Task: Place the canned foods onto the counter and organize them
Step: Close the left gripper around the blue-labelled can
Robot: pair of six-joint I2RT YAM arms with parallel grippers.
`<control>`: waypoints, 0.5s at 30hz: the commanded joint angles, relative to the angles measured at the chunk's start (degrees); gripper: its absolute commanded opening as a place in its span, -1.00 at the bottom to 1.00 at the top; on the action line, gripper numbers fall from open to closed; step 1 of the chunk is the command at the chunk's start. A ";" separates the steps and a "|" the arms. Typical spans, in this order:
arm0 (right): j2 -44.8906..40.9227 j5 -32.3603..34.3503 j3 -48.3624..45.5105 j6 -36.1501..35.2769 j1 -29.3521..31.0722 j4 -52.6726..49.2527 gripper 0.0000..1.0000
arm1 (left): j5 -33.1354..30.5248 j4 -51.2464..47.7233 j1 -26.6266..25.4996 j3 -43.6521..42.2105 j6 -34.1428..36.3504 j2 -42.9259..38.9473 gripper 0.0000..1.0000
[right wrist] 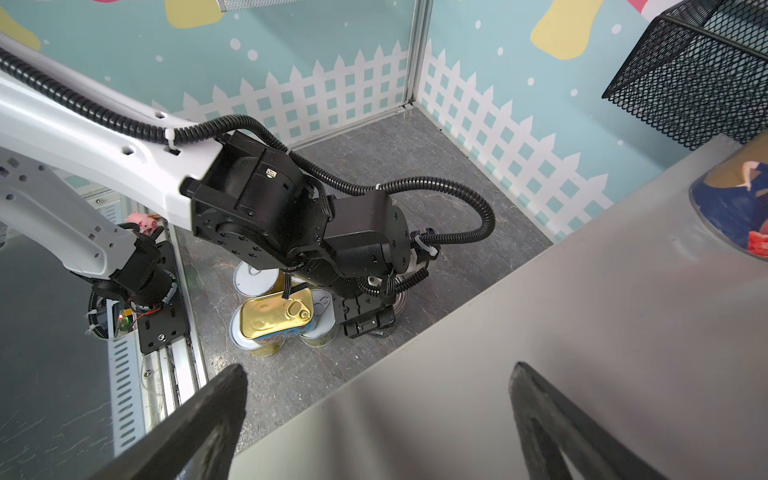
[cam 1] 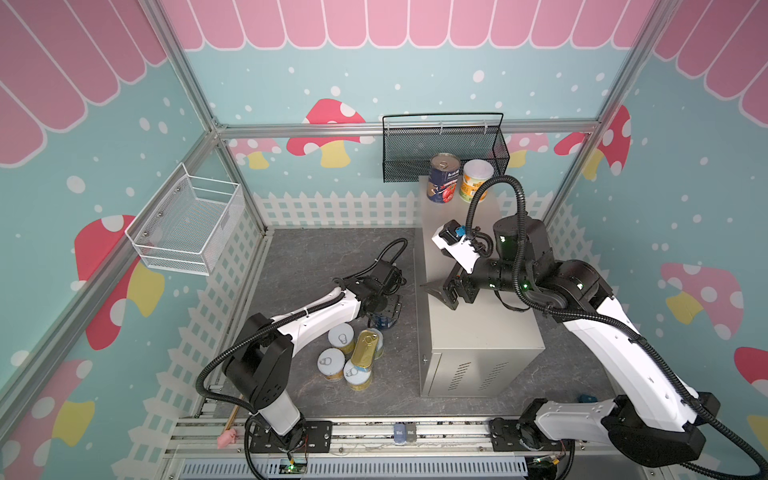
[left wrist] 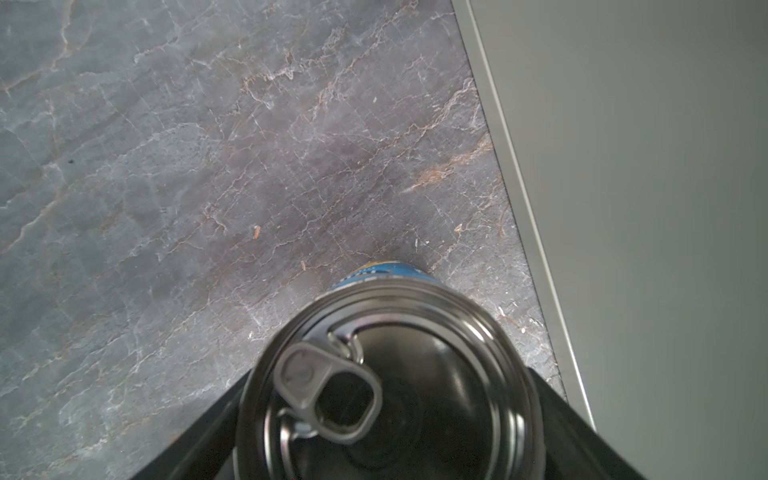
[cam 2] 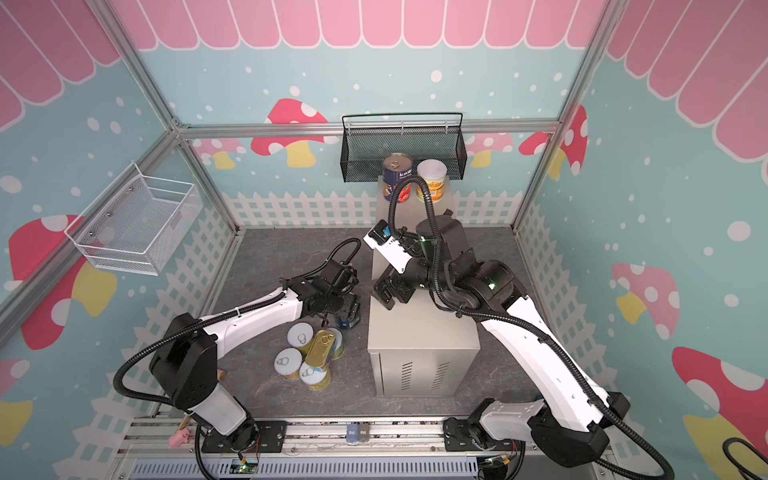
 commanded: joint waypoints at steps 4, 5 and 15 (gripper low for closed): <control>-0.09 0.24 0.75 -1.21 0.56 -0.31 0.99 | -1.12 1.78 0.09 0.73 0.23 -1.93 0.35; -0.18 0.33 0.65 -1.28 0.56 -0.18 0.99 | -1.13 1.79 0.12 0.73 0.19 -2.18 0.31; -0.75 1.24 -1.42 -2.35 0.56 1.52 0.99 | -1.29 -0.35 1.07 2.41 0.67 -7.24 -0.06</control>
